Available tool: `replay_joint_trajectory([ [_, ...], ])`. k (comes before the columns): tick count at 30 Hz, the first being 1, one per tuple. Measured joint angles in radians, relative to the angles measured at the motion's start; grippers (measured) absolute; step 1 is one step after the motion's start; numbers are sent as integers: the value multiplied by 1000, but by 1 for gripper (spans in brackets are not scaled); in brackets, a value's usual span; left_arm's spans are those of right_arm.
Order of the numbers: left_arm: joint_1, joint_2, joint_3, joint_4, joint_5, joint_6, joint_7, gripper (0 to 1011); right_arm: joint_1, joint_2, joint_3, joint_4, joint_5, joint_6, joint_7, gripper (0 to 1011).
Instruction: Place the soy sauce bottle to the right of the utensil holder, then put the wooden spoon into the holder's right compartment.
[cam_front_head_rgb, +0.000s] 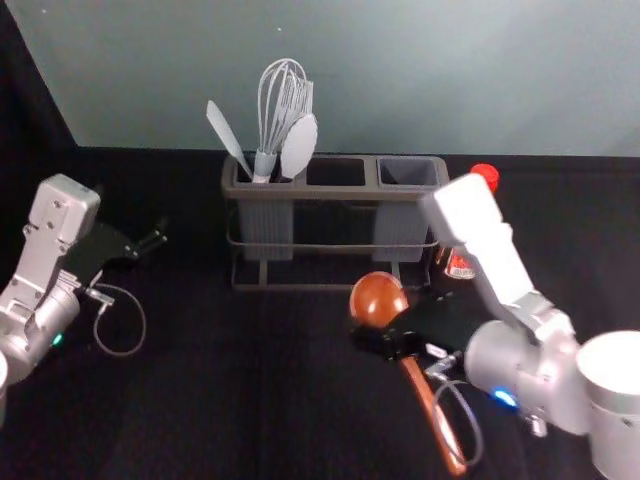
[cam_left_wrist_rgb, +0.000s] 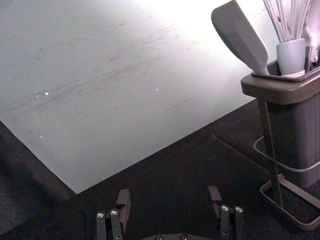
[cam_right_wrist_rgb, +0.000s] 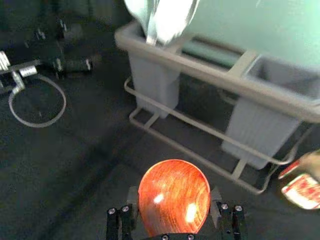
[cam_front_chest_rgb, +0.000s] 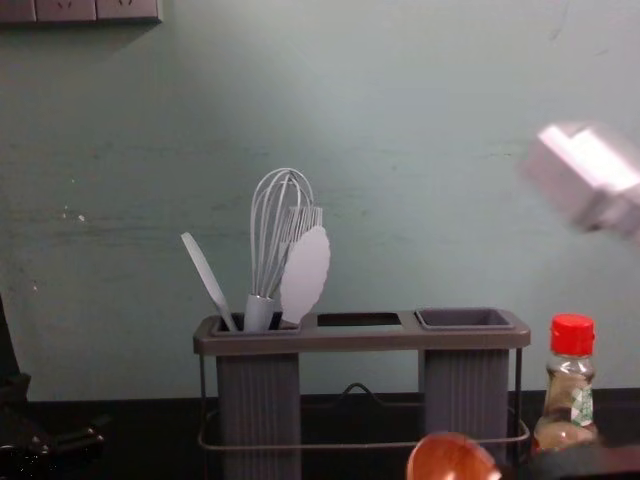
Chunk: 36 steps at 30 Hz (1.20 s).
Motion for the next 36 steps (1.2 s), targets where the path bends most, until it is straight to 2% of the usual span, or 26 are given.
replay_joint_trajectory([
  [4,0,0,0,0,0,0,0,1011,-65,18,55,-46,32,-119,-2,837],
  [5,0,0,0,0,0,0,0,1011,-65,18,55,-46,32,-119,-2,837],
  [7,0,0,0,0,0,0,0,1011,-98,27,79,-62,44,-193,-11,837],
  [8,0,0,0,0,0,0,0,1011,-120,31,92,-70,49,-247,-23,837],
  [10,0,0,0,0,0,0,0,1011,-140,35,105,-75,57,-301,-32,838],
  [11,0,0,0,0,0,0,0,1011,-159,38,117,-75,65,-354,-39,838],
  [15,0,0,0,0,0,0,0,1011,-188,42,141,-68,83,-468,-56,837],
  [18,0,0,0,0,0,0,0,1011,-200,45,150,-61,90,-531,-66,837],
  [21,0,0,0,0,0,0,0,1011,-213,51,157,-52,96,-624,-81,837],
  [27,0,0,0,0,0,0,0,1011,-227,65,150,-33,78,-782,-108,838],
  [31,0,0,0,0,0,0,0,1011,-229,71,145,-20,73,-852,-117,837],
  [34,0,0,0,0,0,0,0,1011,-229,78,140,0,69,-930,-126,837],
  [36,0,0,0,0,0,0,0,1011,-227,80,140,10,70,-957,-127,838],
])
